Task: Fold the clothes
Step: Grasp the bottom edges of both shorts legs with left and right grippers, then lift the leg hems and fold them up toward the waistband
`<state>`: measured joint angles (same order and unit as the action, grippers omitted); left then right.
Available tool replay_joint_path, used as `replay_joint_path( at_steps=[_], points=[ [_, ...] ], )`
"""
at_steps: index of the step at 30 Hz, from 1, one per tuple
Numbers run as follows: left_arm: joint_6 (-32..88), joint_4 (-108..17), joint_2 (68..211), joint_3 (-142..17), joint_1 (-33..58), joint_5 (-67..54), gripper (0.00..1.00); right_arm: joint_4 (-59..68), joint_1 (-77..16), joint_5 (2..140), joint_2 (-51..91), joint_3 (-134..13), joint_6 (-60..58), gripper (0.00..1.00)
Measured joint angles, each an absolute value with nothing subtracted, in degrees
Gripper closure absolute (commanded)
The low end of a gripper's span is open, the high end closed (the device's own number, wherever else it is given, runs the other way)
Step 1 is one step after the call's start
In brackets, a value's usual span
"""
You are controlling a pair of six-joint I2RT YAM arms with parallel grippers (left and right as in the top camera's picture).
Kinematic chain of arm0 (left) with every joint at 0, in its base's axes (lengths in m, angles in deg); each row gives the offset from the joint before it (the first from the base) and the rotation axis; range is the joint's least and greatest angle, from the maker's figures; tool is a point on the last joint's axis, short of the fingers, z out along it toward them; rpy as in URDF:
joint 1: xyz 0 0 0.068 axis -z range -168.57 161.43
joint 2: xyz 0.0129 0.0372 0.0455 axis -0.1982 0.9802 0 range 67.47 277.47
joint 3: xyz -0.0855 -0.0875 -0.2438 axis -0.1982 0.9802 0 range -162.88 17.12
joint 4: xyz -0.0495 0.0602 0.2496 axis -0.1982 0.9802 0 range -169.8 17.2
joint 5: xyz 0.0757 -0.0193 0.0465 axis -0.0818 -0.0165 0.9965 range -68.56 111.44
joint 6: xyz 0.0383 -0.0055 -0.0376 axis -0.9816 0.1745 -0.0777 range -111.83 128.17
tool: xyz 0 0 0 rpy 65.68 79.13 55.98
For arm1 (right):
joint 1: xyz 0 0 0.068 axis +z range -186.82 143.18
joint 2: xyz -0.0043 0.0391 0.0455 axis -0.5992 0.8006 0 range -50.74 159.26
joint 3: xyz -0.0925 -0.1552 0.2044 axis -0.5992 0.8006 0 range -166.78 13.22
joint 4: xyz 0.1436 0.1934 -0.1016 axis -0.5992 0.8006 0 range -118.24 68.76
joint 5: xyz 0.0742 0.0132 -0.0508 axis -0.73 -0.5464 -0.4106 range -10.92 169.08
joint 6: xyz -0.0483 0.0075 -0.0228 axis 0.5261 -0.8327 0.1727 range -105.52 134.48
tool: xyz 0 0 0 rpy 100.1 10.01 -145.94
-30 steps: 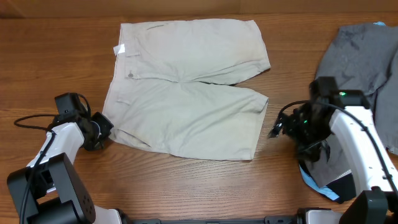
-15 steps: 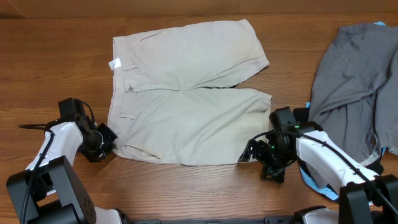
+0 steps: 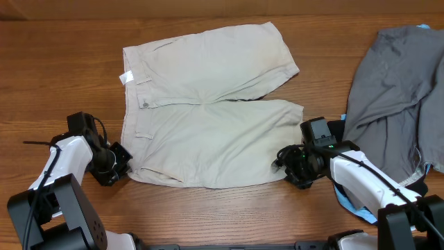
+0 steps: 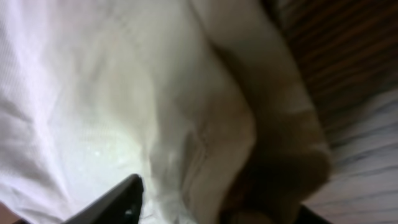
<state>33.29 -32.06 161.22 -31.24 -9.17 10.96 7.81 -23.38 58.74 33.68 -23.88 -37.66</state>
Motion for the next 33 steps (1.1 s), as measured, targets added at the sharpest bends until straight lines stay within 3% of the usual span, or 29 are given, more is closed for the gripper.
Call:
replay_joint_path(
  at_steps=[4, 5, 6, 7, 13, 17, 27, 33],
  points=[
    [33.29, -31.99, 161.22, -31.24, -9.17, 10.98, 0.96, 8.34, -24.35, 60.93, 33.68, -23.88, -39.10, 0.69],
    [33.29, -31.99, 161.22, -31.24, -9.17, 10.98, 0.96, 8.69, -24.65, 61.50, 33.68, -23.86, -39.21, 0.85],
    [33.29, -31.99, 161.22, -31.24, -9.17, 10.98, 0.96, 8.80, -24.81, 61.85, 33.68, -23.86, -39.28, 0.94],
    [33.29, -31.97, 161.22, -31.24, -9.17, 10.96, 0.96, 8.86, -24.83, 62.13, 33.68, -23.83, -39.06, 0.96],
    [31.57, -27.42, 161.22, -30.87, -9.17, 10.74, 0.96, 11.35, -24.85, 63.03, 33.68, -24.05, -38.21, 0.96],
    [28.18, -22.40, 158.38, -29.53, -9.17, 10.66, 0.96, 19.79, -26.53, 64.40, 32.68, -28.23, -35.34, 0.96],
    [24.16, -12.08, 131.91, -29.01, -8.80, 2.35, 0.96, 37.36, -32.54, 70.81, 18.56, -52.29, -27.34, 0.96],
    [23.04, -2.00, 126.27, -38.12, -8.78, -1.34, 0.96, 45.52, -33.79, 74.22, 15.34, -62.19, -25.18, 0.96]
  ],
)
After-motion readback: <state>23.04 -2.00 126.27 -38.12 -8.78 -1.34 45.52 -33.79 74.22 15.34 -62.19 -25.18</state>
